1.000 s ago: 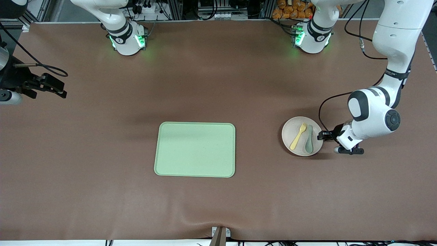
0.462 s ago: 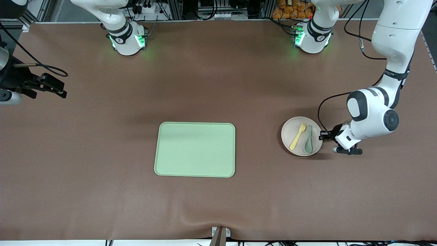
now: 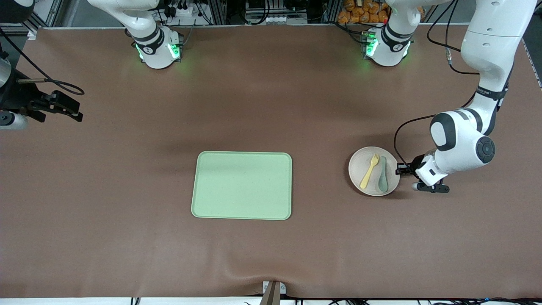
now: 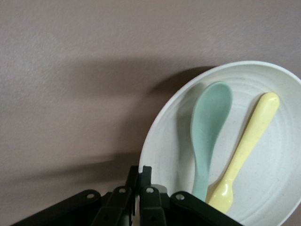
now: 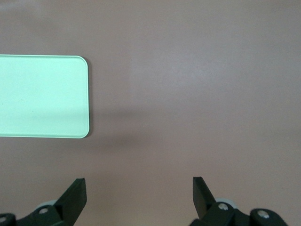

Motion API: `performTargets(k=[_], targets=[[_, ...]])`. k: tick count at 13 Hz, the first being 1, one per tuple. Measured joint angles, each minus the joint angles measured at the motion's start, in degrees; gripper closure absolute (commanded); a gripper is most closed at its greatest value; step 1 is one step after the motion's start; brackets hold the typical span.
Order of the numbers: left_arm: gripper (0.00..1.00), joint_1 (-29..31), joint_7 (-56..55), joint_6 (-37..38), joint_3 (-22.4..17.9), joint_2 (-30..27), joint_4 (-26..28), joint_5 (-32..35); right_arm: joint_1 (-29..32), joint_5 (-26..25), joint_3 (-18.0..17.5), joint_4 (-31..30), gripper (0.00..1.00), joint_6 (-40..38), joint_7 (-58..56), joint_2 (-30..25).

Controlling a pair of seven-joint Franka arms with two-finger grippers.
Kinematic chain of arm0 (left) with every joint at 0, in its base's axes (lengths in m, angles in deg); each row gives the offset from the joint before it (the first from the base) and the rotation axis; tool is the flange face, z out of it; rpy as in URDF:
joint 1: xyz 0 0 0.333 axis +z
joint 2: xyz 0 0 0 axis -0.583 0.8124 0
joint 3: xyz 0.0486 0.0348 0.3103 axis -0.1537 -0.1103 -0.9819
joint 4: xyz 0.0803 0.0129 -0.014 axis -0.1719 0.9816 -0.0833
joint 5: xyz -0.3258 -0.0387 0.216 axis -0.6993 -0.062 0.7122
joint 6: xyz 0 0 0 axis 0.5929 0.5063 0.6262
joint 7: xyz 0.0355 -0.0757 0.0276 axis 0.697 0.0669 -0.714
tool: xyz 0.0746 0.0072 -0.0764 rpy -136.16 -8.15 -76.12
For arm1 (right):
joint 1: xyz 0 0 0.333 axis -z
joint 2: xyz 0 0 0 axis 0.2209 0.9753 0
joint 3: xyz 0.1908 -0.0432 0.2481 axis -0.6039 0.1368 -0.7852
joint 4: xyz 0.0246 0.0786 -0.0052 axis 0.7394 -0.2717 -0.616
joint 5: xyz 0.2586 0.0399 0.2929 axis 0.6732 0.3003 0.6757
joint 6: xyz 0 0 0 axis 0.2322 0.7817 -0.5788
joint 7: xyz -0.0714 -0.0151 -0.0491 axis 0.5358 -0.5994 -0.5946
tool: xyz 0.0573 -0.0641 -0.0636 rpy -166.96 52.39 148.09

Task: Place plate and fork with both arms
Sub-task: 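Slide the plate with the left gripper onto the green tray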

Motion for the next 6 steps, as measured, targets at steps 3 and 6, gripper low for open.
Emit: performTargets(k=[3, 6], targets=[[1.0, -0.06, 0.05, -0.09, 1.38, 0.17, -1.7, 0.0, 0.0, 0.0, 0.0, -0.03, 0.0, 0.0, 0.0, 0.0], [1.0, -0.22, 0.05, -0.23, 3.05, 0.41, -4.28, 0.0, 0.0, 0.0, 0.01, -0.06, 0.0, 0.0, 0.0, 0.0]])
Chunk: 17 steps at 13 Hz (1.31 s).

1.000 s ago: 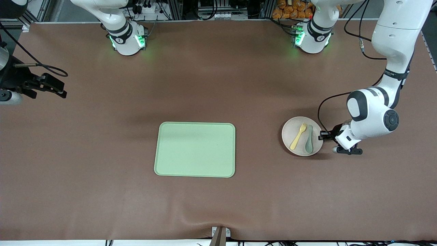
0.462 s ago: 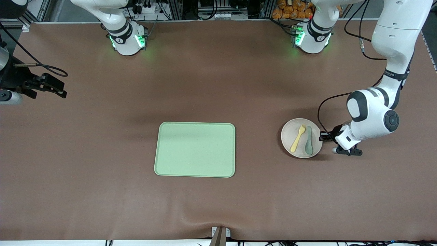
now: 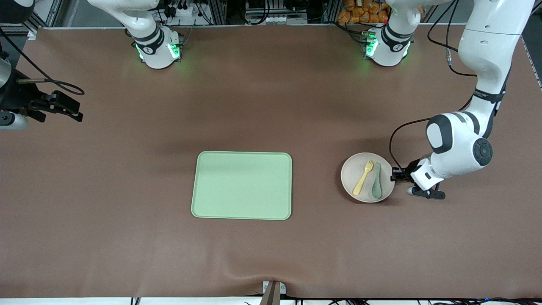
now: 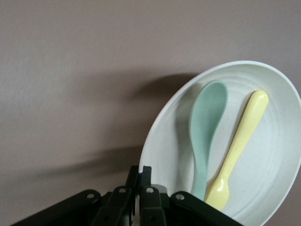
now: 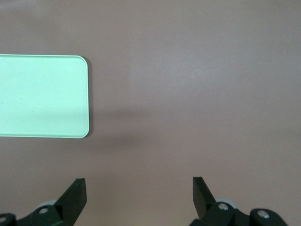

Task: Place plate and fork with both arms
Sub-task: 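Slide the plate with the left gripper onto the green tray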

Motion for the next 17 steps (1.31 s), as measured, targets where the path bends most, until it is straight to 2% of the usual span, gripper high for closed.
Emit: performTargets(k=[6, 11, 17], targets=[[1.0, -1.55, -1.71, 0.32, 3.4, 3.89, -8.65, -0.06, 0.01, 0.0, 0.01, -0.04, 0.0, 0.0, 0.0, 0.0], [1.0, -10.91, -17.88, 2.83, 3.76, 7.13, -17.88, -0.1, 0.01, 0.0, 0.02, -0.1, 0.0, 0.0, 0.0, 0.0], [1.0, -21.6, -36.61, 4.79, 3.05, 11.63, -26.26, -0.09, 0.06, 0.0, 0.04, -0.2, 0.0, 0.0, 0.0, 0.02]])
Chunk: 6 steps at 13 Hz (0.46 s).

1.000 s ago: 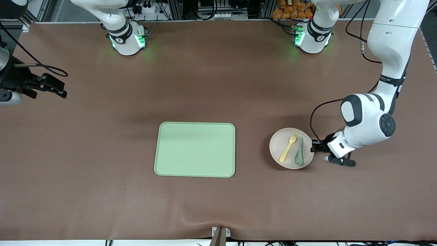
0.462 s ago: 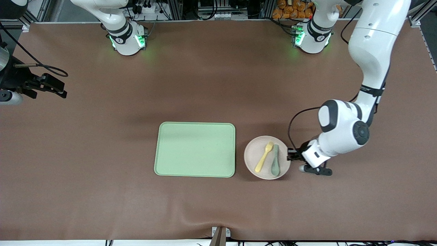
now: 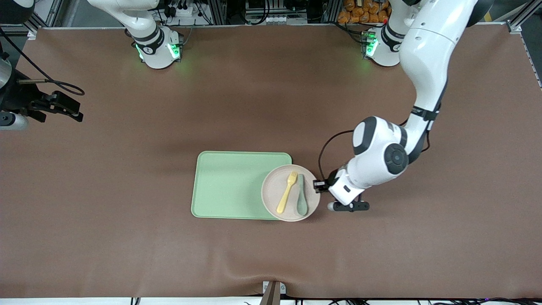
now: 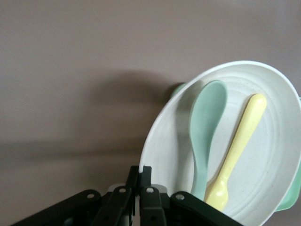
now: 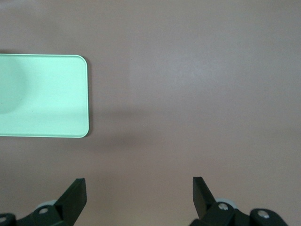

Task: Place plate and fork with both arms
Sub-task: 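Slide the plate with the left gripper onto the green tray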

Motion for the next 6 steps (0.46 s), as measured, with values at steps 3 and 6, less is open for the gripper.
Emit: performTargets(k=[3, 6], targets=[[1.0, -7.97, -5.08, 0.0, -5.66, 3.38, -3.55, 0.0, 0.19, 0.0, 0.05, -0.34, 0.0, 0.0, 0.0, 0.25], [1.0, -13.07, -7.2, -0.2, -9.07, 6.49, -6.21, 0.0, 0.19, 0.0, 0.0, -0.38, 0.0, 0.0, 0.0, 0.38]])
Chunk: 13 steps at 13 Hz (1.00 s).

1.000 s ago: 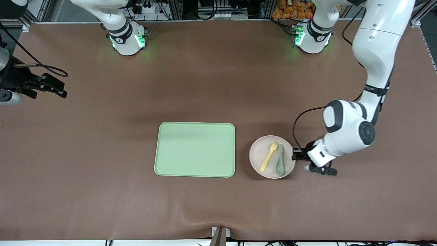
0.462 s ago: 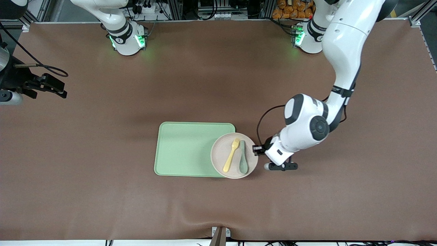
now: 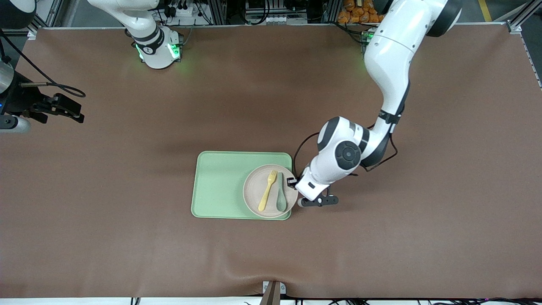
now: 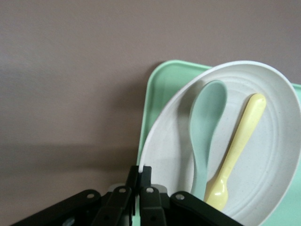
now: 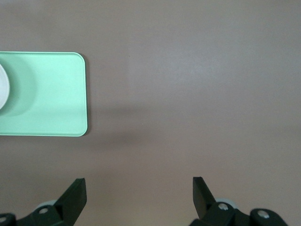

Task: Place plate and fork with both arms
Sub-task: 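Slide the plate with the left gripper onto the green tray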

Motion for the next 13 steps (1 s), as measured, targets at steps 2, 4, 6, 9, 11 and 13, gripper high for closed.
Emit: performTargets(k=[2, 4, 6, 9, 11, 13], targets=[[1.0, -0.77, -0.28, -0.51, -0.04, 1.45, -0.78, 0.0, 0.0, 0.01, 0.0, 0.0, 0.0, 0.0, 0.0, 0.0], [1.0, -1.22, -0.35, -1.47, -0.04, 2.46, -1.03, 0.0, 0.0, 0.01, 0.0, 0.0, 0.0, 0.0, 0.0, 0.0], [1.0, -1.88, -0.45, -2.71, -0.04, 3.36, -1.05, 0.0, 0.0, 0.01, 0.0, -0.03, 0.0, 0.0, 0.0, 0.06], [1.0, -2.75, -1.79, -4.13, 0.02, 4.44, -1.09, 0.0, 0.0, 0.01, 0.0, -0.04, 0.0, 0.04, 0.0, 0.43], [0.01, -3.55, -3.14, -5.25, 0.05, 4.83, -1.11, 0.0, 0.0, 0.01, 0.0, -0.13, 0.0, 0.06, 0.0, 0.95], [0.0, -4.26, -3.96, -6.04, 0.05, 5.25, -1.11, 0.0, 0.0, 0.16, -0.03, -0.18, 0.0, 0.19, 0.0, 1.56]])
